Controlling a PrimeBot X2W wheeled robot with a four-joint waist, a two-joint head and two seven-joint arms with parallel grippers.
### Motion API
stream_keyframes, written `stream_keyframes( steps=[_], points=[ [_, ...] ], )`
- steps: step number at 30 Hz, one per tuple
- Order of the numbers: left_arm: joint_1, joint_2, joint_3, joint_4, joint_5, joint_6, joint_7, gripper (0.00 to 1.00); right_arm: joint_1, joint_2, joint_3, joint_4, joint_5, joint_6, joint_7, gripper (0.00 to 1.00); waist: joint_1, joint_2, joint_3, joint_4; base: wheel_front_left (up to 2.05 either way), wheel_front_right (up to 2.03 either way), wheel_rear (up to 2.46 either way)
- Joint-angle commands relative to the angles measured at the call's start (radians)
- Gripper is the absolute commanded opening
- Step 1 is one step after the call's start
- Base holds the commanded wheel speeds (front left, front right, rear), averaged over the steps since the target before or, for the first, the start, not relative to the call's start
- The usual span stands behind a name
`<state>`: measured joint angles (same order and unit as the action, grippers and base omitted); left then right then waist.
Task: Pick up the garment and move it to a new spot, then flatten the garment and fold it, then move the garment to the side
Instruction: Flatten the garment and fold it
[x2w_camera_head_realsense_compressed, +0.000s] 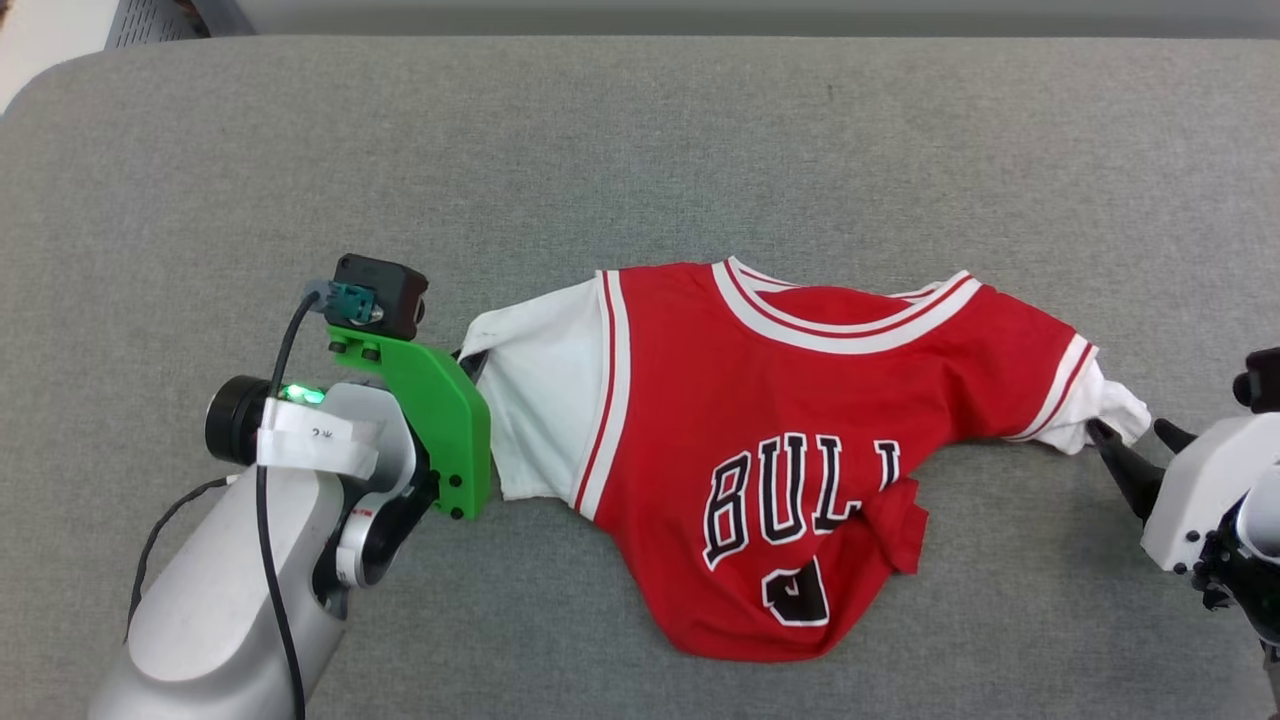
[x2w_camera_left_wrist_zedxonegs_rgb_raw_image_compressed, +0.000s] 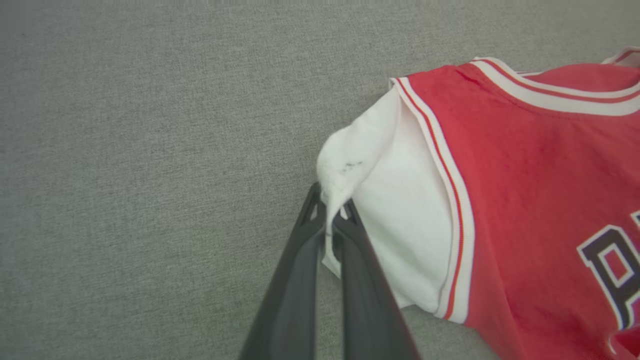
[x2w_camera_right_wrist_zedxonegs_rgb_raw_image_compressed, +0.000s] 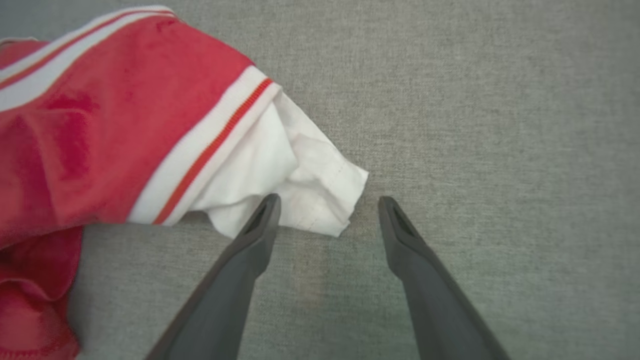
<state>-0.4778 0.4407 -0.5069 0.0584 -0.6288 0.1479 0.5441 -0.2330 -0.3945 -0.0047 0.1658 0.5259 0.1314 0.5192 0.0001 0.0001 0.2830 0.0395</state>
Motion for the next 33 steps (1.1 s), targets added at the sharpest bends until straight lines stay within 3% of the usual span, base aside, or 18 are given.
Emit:
stream_keyframes(
  steps=[1, 11, 12, 20, 33],
  points=[
    [0.002, 0.007, 0.004, -0.01, 0.013, 0.012, -0.002, 0.0, -0.024, -0.01, 0.019, 0.016, 0.008, -0.001, 0.013, 1.0, -0.0001, -0.0001, 0.018, 0.014, 0.0, 0.0, 0.0],
    [0.005, 0.006, 0.004, -0.033, 0.011, 0.019, -0.016, 0.0, -0.045, -0.023, 0.124, 0.147, 0.061, -0.001, 0.159, 1.0, -0.0001, -0.0001, 0.043, 0.032, 0.0, 0.0, 0.0],
    [0.008, 0.009, 0.005, -0.029, 0.008, 0.018, -0.02, 0.0, -0.048, -0.025, 0.14, 0.153, 0.076, -0.001, 0.175, 0.0, -0.0001, -0.0001, 0.038, 0.032, 0.0, 0.0, 0.0],
    [0.008, 0.015, 0.016, -0.019, 0.003, 0.013, -0.048, 0.0, -0.086, -0.06, 0.133, 0.138, 0.08, -0.001, 0.12, 0.0, -0.0001, -0.0001, 0.007, 0.029, 0.0, 0.0, 0.0],
    [-0.074, 0.054, 0.115, 0.015, 0.026, 0.021, -0.2, 0.0, -0.201, -0.118, 0.043, 0.098, 0.0, -0.001, 0.023, 0.0, -0.0001, -0.0001, -0.097, 0.007, 0.0, 0.0, 0.0]
  ],
)
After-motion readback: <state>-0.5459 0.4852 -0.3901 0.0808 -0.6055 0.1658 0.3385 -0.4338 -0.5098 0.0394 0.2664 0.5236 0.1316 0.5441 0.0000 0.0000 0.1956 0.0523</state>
